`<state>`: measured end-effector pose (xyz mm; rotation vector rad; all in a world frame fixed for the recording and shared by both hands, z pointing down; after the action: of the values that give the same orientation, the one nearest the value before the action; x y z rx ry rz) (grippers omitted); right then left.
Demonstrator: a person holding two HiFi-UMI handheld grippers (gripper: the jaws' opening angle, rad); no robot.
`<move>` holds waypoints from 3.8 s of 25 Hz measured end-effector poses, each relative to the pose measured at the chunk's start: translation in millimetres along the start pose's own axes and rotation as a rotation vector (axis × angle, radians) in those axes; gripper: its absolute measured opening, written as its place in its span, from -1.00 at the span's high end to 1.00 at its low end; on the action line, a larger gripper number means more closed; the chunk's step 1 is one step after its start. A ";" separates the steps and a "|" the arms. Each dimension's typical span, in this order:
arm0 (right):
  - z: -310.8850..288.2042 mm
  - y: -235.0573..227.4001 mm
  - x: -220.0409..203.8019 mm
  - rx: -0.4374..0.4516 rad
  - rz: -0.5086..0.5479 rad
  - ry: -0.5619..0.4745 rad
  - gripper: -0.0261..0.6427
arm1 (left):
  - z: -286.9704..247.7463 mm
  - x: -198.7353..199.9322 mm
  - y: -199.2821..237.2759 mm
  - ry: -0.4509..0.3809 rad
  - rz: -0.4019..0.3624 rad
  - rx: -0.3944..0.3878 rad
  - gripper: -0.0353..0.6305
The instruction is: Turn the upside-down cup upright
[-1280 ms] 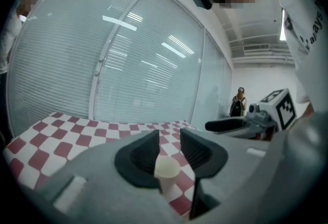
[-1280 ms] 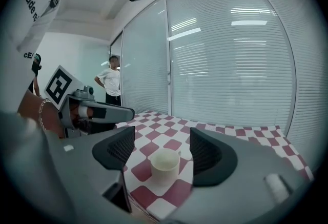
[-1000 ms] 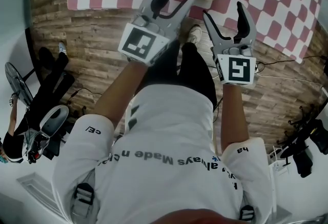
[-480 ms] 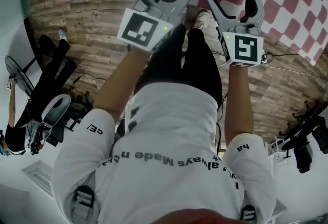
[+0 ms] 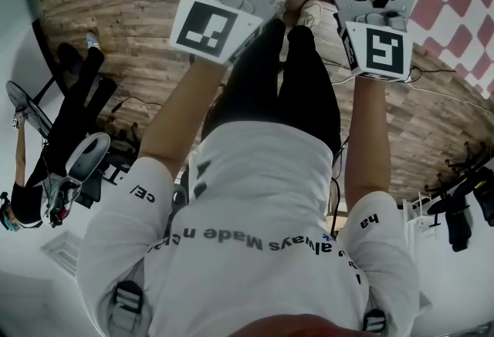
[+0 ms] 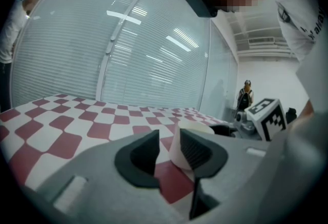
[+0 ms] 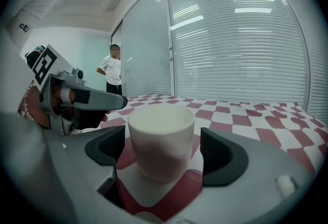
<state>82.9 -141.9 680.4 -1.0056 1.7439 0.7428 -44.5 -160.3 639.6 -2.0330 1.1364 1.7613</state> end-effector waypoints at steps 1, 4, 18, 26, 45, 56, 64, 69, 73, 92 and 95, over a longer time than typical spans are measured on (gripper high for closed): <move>-1.9 0.6 -0.1 -0.005 0.002 0.002 -0.46 | 1.2 -0.7 1.8 0.001 -0.001 0.003 0.51; -6.3 1.8 -1.2 -0.009 0.011 -0.005 -0.36 | 2.1 -2.3 5.5 0.001 -0.007 0.007 0.51; 15.3 -0.9 24.8 0.005 0.022 -0.029 -0.25 | 9.3 27.4 -12.5 -0.016 -0.015 -0.012 0.52; 48.2 -10.4 84.4 -0.017 0.033 -0.050 -0.25 | 27.0 81.1 -34.3 -0.068 -0.017 -0.023 0.52; 136.5 -5.1 253.1 -0.035 0.103 -0.145 -0.25 | 85.8 228.9 -86.0 -0.155 -0.032 -0.019 0.52; 194.9 -2.6 329.5 -0.062 0.096 -0.222 -0.25 | 110.3 295.6 -133.5 -0.218 -0.040 -0.076 0.52; 224.6 -6.2 357.3 -0.064 0.011 -0.293 -0.25 | 124.7 318.1 -149.8 -0.238 -0.051 -0.082 0.52; 228.5 -12.5 353.4 -0.036 -0.185 -0.340 -0.25 | 127.3 319.4 -152.2 -0.247 -0.053 -0.090 0.52; 229.5 -24.5 345.4 0.005 -0.489 -0.391 -0.25 | 129.0 318.3 -152.9 -0.246 -0.054 -0.096 0.52; 230.7 -38.9 300.2 0.195 -1.311 -0.533 -0.25 | 142.0 304.7 -186.8 -0.242 -0.123 -0.320 -0.19; 230.7 -32.5 299.3 0.205 -1.323 -0.529 -0.25 | 132.0 292.4 -197.9 -0.173 -0.158 -0.364 -0.37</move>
<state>149.7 -55.5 317.2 -1.3603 0.4376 -0.0613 -15.7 -62.8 276.6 -2.0385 0.6217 2.1333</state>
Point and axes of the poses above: the fingertips, and each gripper's own axes: z backward along the fingers, y to its left, x out of its top, the point moved 5 cm from there along z, backward along the fingers, and after that the axes turned 7 degrees about z, right-handed, at the moved point
